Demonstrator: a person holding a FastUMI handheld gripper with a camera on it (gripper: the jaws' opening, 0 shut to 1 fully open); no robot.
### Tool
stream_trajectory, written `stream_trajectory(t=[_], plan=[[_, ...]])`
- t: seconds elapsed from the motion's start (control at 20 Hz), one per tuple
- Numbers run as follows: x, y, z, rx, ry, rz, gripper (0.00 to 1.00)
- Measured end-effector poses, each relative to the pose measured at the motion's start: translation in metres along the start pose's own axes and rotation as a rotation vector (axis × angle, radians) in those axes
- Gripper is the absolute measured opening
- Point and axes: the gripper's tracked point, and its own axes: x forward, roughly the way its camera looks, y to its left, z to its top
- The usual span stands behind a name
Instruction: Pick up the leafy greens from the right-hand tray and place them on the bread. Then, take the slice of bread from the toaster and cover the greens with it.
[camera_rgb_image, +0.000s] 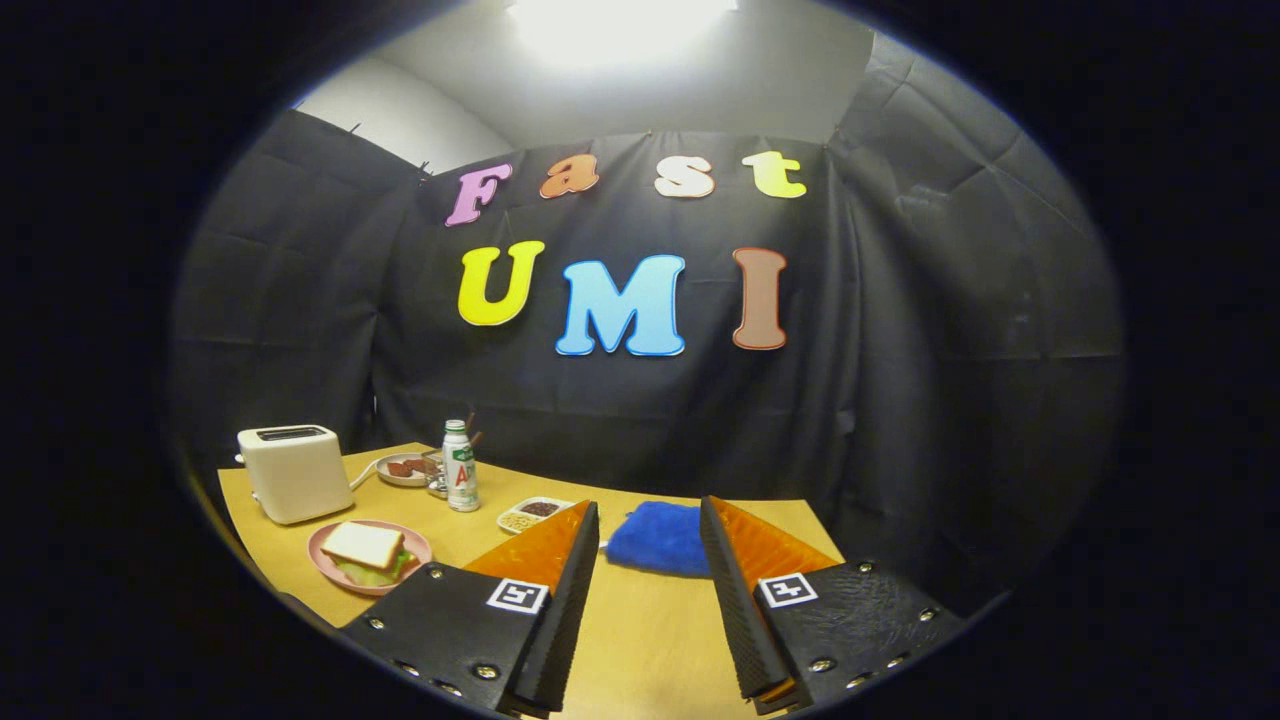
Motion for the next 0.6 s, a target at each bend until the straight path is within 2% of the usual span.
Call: stream_trajectory(t=[0.2,0.3,0.35,0.6], plan=[[-0.010,-0.064,-0.012,-0.001,-0.058,-0.024,0.62],[-0.009,-0.094,-0.030,0.001,-0.081,-0.030,0.62],[-0.007,-0.108,-0.039,0.004,-0.085,-0.041,0.67],[0.006,-0.163,-0.075,-0.013,-0.104,-0.090,0.67]])
